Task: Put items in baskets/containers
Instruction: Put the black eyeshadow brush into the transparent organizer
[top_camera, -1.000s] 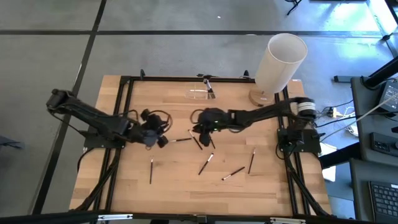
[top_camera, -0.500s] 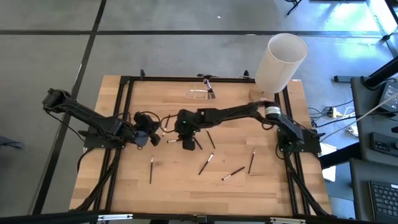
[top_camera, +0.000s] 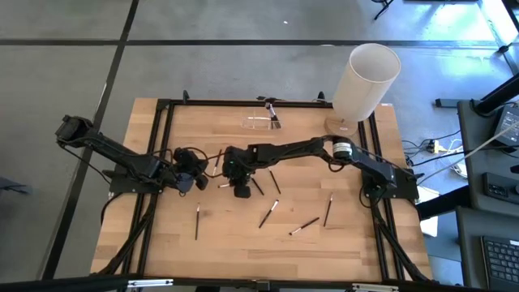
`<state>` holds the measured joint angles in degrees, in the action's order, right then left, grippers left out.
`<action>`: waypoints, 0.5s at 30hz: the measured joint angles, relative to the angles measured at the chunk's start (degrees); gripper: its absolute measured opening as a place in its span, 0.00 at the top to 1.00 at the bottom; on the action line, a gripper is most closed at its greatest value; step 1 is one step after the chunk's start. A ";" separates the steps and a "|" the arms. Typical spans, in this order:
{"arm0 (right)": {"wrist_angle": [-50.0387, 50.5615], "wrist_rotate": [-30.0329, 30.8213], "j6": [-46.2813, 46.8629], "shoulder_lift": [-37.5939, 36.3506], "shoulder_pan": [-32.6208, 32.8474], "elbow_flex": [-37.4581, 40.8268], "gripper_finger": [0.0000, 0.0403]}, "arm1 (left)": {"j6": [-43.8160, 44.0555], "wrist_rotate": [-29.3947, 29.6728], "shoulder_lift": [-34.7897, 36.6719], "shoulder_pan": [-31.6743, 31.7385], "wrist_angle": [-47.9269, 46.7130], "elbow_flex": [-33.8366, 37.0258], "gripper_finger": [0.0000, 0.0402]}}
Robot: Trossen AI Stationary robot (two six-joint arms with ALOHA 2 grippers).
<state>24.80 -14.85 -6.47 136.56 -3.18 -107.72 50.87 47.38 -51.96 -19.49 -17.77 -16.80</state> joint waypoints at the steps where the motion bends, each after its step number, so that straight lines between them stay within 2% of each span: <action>1: 0.32 0.57 -0.23 0.04 0.00 -0.01 0.83 | 0.00 0.01 0.02 0.01 0.05 0.00 0.88; 7: 3.61 6.46 -2.17 -0.03 0.57 -0.24 0.84 | -0.02 -0.09 0.01 0.02 0.03 0.00 0.88; 15: 5.98 8.77 -2.35 -0.09 0.76 -0.14 0.96 | -0.02 -0.77 0.01 0.00 0.03 0.00 0.88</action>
<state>30.78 -6.08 -8.82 136.46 -2.42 -107.86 50.85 46.61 -51.95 -19.49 -17.74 -16.80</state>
